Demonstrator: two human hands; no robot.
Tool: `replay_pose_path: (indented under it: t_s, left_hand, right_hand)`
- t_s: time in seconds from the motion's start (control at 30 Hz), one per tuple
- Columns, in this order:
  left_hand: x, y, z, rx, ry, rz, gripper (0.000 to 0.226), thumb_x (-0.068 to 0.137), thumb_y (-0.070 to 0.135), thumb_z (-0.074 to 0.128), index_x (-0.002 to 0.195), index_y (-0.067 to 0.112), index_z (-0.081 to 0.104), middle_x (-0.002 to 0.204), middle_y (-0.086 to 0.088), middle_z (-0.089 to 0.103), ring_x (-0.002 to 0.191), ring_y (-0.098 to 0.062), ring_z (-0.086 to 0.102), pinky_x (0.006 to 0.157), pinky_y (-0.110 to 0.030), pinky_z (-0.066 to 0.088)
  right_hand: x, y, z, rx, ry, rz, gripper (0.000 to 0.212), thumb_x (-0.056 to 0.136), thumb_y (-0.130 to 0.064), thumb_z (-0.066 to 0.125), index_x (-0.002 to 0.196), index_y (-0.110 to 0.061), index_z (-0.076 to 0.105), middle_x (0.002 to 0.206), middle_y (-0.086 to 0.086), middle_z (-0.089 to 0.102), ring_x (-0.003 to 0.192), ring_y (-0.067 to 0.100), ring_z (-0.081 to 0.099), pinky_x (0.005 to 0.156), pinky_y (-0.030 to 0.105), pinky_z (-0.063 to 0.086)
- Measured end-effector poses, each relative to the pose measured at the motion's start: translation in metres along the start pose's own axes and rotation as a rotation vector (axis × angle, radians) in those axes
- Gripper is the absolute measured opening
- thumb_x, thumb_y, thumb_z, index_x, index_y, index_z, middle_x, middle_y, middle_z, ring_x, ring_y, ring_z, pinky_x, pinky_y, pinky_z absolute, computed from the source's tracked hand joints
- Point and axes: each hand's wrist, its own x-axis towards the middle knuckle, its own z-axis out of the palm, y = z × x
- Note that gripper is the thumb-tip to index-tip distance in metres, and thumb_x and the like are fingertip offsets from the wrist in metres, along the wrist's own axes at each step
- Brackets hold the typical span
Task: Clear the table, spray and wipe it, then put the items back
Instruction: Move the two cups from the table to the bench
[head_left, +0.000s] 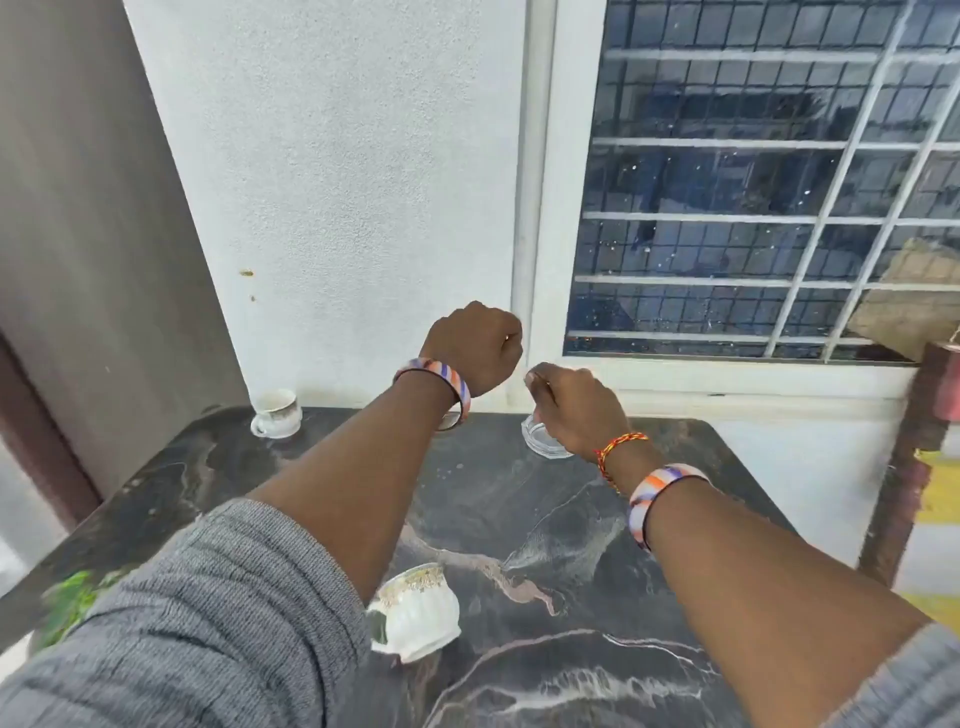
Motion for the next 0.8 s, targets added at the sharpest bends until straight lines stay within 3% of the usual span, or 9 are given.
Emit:
replay_pose_path:
  t_s: [0.1,0.2,0.27,0.37,0.47,0.57,0.67,0.8]
  left_hand:
    - [-0.019,-0.019,0.017,-0.006,-0.099,-0.11,0.028,0.089,0.022,0.042,0.097,0.018,0.068,0.101,-0.009,0.068,0.095,-0.032,0.061,0.072,-0.032,0.044]
    - [-0.046,-0.04,0.036,-0.031,-0.217,-0.188,0.026,0.088,0.022,0.043,0.089,0.013,0.068,0.093,-0.01,0.067,0.09,-0.033,0.062,0.071,-0.033,0.048]
    - [-0.066,-0.053,0.042,-0.062,-0.246,-0.237,0.025,0.088,0.02,0.045,0.077,0.008,0.063,0.078,-0.009,0.061,0.085,-0.034,0.061,0.072,-0.034,0.05]
    - [-0.097,-0.073,0.046,-0.088,-0.265,-0.35,0.023,0.086,0.017,0.047,0.077,0.004,0.065,0.074,-0.009,0.058,0.08,-0.033,0.06,0.073,-0.037,0.051]
    - [-0.126,-0.087,0.047,-0.105,-0.28,-0.437,0.022,0.086,0.014,0.048,0.08,0.001,0.066,0.078,-0.013,0.064,0.083,-0.035,0.061,0.078,-0.038,0.052]
    - [-0.152,-0.105,0.048,-0.14,-0.261,-0.527,0.021,0.084,0.011,0.048,0.075,0.003,0.065,0.077,-0.012,0.065,0.084,-0.036,0.064,0.08,-0.04,0.053]
    - [-0.174,-0.12,0.044,-0.151,-0.245,-0.599,0.023,0.083,0.011,0.048,0.086,0.005,0.071,0.086,-0.016,0.071,0.085,-0.035,0.065,0.081,-0.04,0.054]
    - [-0.195,-0.135,0.039,-0.13,-0.225,-0.654,0.023,0.084,0.012,0.05,0.089,0.006,0.071,0.09,-0.016,0.072,0.089,-0.034,0.064,0.084,-0.039,0.053]
  right_hand:
    - [-0.005,-0.001,0.027,0.214,-0.084,0.079,0.024,0.095,-0.025,0.038,0.104,-0.017,0.059,0.091,0.012,0.072,0.086,0.035,0.066,0.079,0.039,0.053]
    - [-0.011,-0.008,0.055,0.427,-0.334,0.189,0.026,0.094,-0.022,0.044,0.115,-0.01,0.055,0.086,0.01,0.071,0.067,0.029,0.067,0.058,0.031,0.05]
    - [-0.019,-0.018,0.066,0.509,-0.559,0.254,0.04,0.094,-0.032,0.049,0.13,-0.014,0.043,0.086,0.009,0.067,0.057,0.019,0.06,0.049,0.025,0.043]
    - [-0.034,-0.03,0.085,0.47,-0.871,0.227,0.058,0.087,-0.052,0.054,0.134,-0.022,0.037,0.091,0.006,0.061,0.062,0.014,0.056,0.049,0.023,0.046]
    - [-0.046,-0.043,0.1,0.382,-1.067,0.133,0.053,0.081,-0.057,0.059,0.124,-0.026,0.051,0.104,0.005,0.061,0.077,0.017,0.06,0.06,0.03,0.055]
    - [-0.049,-0.054,0.107,0.354,-1.139,0.068,0.04,0.078,-0.049,0.068,0.109,-0.023,0.061,0.09,-0.003,0.061,0.083,0.018,0.06,0.07,0.037,0.058]
    - [-0.048,-0.061,0.112,0.356,-1.174,0.047,0.031,0.077,-0.038,0.073,0.098,-0.018,0.063,0.08,-0.003,0.061,0.078,0.017,0.06,0.068,0.034,0.057]
    - [-0.045,-0.07,0.118,0.418,-1.157,0.042,0.028,0.078,-0.029,0.074,0.101,-0.018,0.062,0.083,0.0,0.061,0.079,0.018,0.059,0.063,0.029,0.053]
